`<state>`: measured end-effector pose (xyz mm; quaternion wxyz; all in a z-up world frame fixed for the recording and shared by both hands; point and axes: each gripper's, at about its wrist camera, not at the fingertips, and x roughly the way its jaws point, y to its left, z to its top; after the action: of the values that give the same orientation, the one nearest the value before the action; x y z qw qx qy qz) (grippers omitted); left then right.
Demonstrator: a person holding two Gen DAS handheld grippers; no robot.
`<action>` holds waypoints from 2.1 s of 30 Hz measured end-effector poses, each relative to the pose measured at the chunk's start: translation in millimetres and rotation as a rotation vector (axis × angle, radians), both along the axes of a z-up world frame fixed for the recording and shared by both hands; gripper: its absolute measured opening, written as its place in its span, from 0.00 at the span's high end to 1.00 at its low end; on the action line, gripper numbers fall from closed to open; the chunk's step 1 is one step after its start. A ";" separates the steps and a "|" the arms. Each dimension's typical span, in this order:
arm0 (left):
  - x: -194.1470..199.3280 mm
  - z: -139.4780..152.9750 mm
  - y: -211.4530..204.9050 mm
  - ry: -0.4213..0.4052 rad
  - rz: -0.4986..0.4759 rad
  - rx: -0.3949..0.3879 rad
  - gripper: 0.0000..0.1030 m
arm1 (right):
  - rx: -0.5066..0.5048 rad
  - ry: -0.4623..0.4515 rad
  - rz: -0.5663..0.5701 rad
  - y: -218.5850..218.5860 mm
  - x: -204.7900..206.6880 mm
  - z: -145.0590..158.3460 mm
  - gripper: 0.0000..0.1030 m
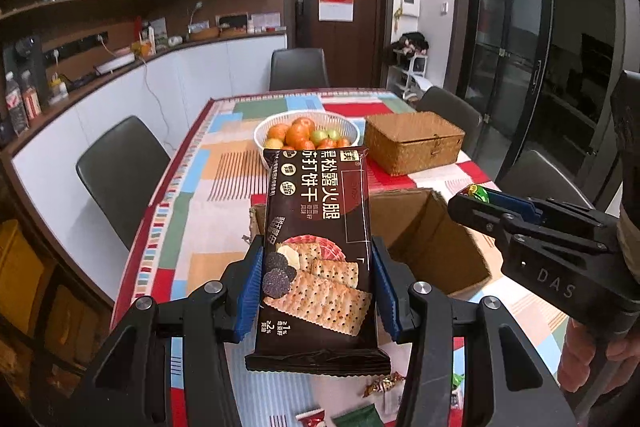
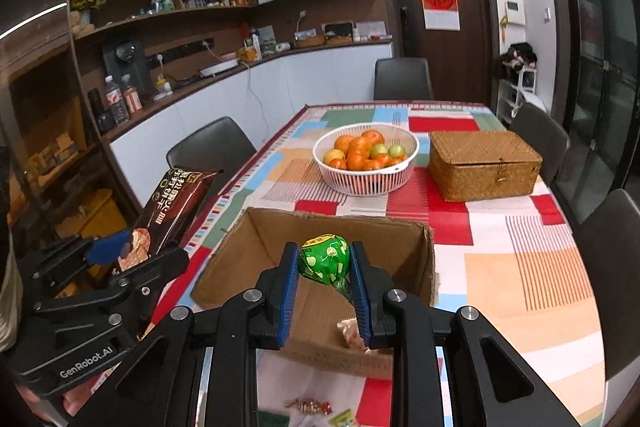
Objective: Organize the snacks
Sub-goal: 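Lift the cracker pack and lollipop and carry them over the box, then open the left tool into the box while the right tool drops the lollipop inside, then move both open tools back to the remaining snacks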
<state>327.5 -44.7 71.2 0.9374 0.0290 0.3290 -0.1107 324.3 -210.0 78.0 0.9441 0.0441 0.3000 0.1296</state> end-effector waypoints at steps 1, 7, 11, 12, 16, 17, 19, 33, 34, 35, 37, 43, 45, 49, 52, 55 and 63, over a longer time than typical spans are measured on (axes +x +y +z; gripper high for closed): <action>6.2 -2.8 -0.3 0.011 -0.002 -0.003 0.53 | -0.002 0.010 -0.001 -0.1 6.6 -2.5 0.75; 38.2 -24.2 -5.9 0.078 0.002 0.002 0.53 | -0.018 0.071 -0.009 -0.9 33.9 -20.7 0.74; 52.3 -35.8 -7.4 0.103 0.017 0.006 0.51 | -0.026 0.095 -0.020 -1.8 44.0 -30.9 0.74; 54.2 -38.1 -7.9 0.106 0.027 0.013 0.46 | -0.025 0.099 -0.022 -2.3 46.5 -32.6 0.74; 46.1 -38.7 -8.5 0.083 0.036 0.035 0.37 | -0.017 0.105 -0.061 -6.6 47.5 -38.3 0.58; 42.2 -37.9 -6.1 0.076 0.041 0.040 0.36 | -0.013 0.101 -0.062 -7.5 45.5 -38.9 0.58; 32.4 -35.1 -3.0 0.061 0.045 0.042 0.35 | -0.022 0.096 -0.061 -6.5 40.5 -39.0 0.58; -64.0 -16.5 28.1 -0.053 0.076 0.089 0.24 | -0.019 0.007 0.014 20.5 -45.5 -30.1 0.58; -69.1 -17.0 31.1 -0.050 0.081 0.083 0.24 | -0.016 0.009 0.025 22.8 -50.6 -30.8 0.58; -76.0 -17.9 34.8 -0.046 0.086 0.076 0.24 | -0.014 0.008 0.034 25.6 -55.2 -31.9 0.58; -85.7 -20.2 39.7 -0.042 0.099 0.076 0.23 | -0.013 0.012 0.050 32.2 -66.3 -34.5 0.58; -114.3 -39.7 55.8 0.009 0.123 0.063 0.23 | -0.031 0.027 0.093 48.1 -94.2 -48.6 0.58; -122.5 -48.6 60.2 0.028 0.137 0.063 0.23 | -0.037 0.042 0.104 52.4 -99.9 -55.4 0.58; -139.5 -66.2 69.2 0.071 0.151 0.061 0.22 | -0.051 0.075 0.122 59.8 -110.3 -70.1 0.58; -152.1 -79.3 72.8 0.093 0.160 0.079 0.22 | -0.066 0.097 0.141 65.1 -119.4 -81.2 0.58; -162.0 -92.8 76.3 0.127 0.161 0.075 0.22 | -0.067 0.129 0.157 69.8 -129.1 -95.1 0.58; -174.6 -137.3 82.4 0.251 0.168 0.065 0.22 | -0.086 0.243 0.200 80.1 -140.9 -136.3 0.58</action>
<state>152.9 37.7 -66.0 0.8933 0.0178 0.4484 -0.0239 183.3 -129.9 -58.3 0.8841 -0.0109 0.4204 0.2038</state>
